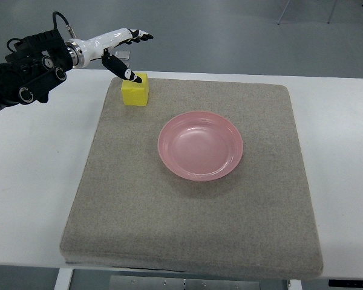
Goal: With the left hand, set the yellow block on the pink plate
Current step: 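Reach the left hand forward over the yellow cube, fingers open, then lower the left hand around the yellow cube and close the fingers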
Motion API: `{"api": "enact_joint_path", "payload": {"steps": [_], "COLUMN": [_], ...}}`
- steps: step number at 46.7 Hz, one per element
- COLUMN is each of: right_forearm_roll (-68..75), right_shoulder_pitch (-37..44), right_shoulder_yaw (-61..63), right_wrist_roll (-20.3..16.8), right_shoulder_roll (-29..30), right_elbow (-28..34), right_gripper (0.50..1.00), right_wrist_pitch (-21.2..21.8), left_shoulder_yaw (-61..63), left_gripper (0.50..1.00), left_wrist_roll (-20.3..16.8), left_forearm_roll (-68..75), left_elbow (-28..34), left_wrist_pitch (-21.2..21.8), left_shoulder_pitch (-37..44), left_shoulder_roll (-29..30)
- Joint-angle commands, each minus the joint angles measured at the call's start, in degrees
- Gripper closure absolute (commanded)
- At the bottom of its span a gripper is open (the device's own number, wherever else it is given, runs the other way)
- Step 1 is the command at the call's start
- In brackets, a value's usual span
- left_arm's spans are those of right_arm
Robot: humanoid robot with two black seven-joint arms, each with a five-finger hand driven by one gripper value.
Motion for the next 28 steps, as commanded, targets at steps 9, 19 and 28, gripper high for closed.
{"api": "enact_joint_path", "payload": {"steps": [9, 19, 28], "right_forearm_roll": [0.0, 0.0, 0.0], "right_shoulder_pitch": [0.0, 0.0, 0.0], "right_shoulder_yaw": [0.02, 0.02, 0.02], "right_wrist_roll": [0.0, 0.0, 0.0], "right_shoulder_roll": [0.0, 0.0, 0.0], "right_elbow": [0.0, 0.0, 0.0], "right_gripper": [0.576, 0.576, 0.576], "right_wrist_pitch": [0.0, 0.0, 0.0], "left_shoulder_yaw": [1.66, 1.74, 2.54], "left_gripper": [0.559, 0.598, 0.598], "left_wrist_roll": [-1.34, -1.69, -1.69], "left_forearm_roll": [8.48, 10.51, 10.42], "left_elbow": [0.6, 2.8, 3.42], "left_wrist_pitch": [0.17, 0.17, 0.7], "left_shoulder_pitch": [0.5, 0.85, 2.08], "left_shoulder_roll": [0.37, -0.33, -1.12]}}
